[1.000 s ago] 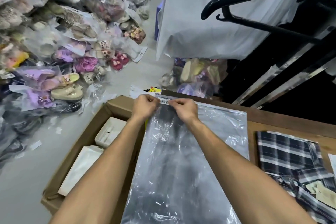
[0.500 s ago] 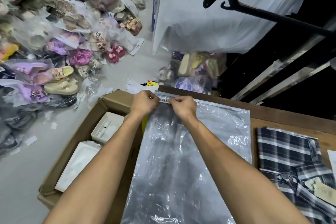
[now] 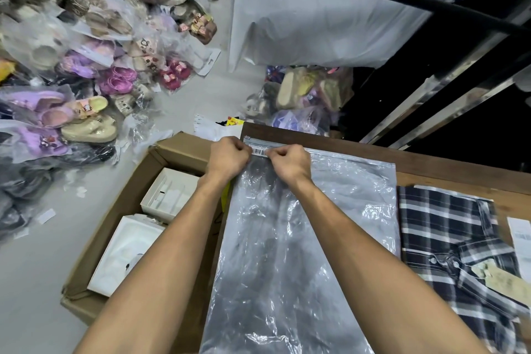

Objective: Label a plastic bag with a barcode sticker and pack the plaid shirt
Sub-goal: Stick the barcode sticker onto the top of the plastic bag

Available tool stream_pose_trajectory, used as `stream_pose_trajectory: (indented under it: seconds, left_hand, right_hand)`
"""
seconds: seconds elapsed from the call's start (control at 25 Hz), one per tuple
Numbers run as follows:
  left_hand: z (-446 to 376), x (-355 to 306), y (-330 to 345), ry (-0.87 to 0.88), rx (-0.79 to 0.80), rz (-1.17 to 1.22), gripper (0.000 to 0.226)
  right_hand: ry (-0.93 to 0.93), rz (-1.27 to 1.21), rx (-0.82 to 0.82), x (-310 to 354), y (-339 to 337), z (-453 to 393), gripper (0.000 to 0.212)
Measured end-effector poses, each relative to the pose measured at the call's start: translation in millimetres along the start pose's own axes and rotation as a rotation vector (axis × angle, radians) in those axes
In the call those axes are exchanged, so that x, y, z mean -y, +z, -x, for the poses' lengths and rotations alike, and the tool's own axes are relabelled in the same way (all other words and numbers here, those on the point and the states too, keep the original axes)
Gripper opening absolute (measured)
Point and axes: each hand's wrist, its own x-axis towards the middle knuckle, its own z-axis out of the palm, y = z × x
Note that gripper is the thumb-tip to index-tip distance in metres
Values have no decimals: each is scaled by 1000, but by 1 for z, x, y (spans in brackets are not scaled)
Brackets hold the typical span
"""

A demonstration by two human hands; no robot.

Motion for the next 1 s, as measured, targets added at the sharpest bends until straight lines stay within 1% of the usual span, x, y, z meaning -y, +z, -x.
stream_pose_trajectory:
  seconds: [0.16, 0.36, 0.48, 0.6, 0.72, 0.84, 1.0]
  left_hand:
    - [5, -4, 6, 15, -35, -22, 16]
    - [4, -6, 10, 33, -4, -128, 27]
    - [2, -3, 11, 40, 3, -151, 26]
    - [0, 2, 16, 66, -24, -177, 25]
    - [1, 3, 21, 69, -43, -200, 21]
    - [1, 2, 22, 74, -68, -215, 22]
    - [-3, 5, 23, 68, -53, -218, 21]
  right_hand:
    - [9, 2, -24, -3, -1, 2, 20]
    - [-5, -1, -49, -4, 1, 3, 19]
    - [-39, 21, -84, -3, 4, 7, 20]
    - [-78, 34, -136, -3, 7, 11, 20]
    - [-108, 41, -180, -5, 13, 13, 20]
    - [-125, 53, -217, -7, 21, 13, 20]
    - [-141, 30, -259, -9, 26, 14, 16]
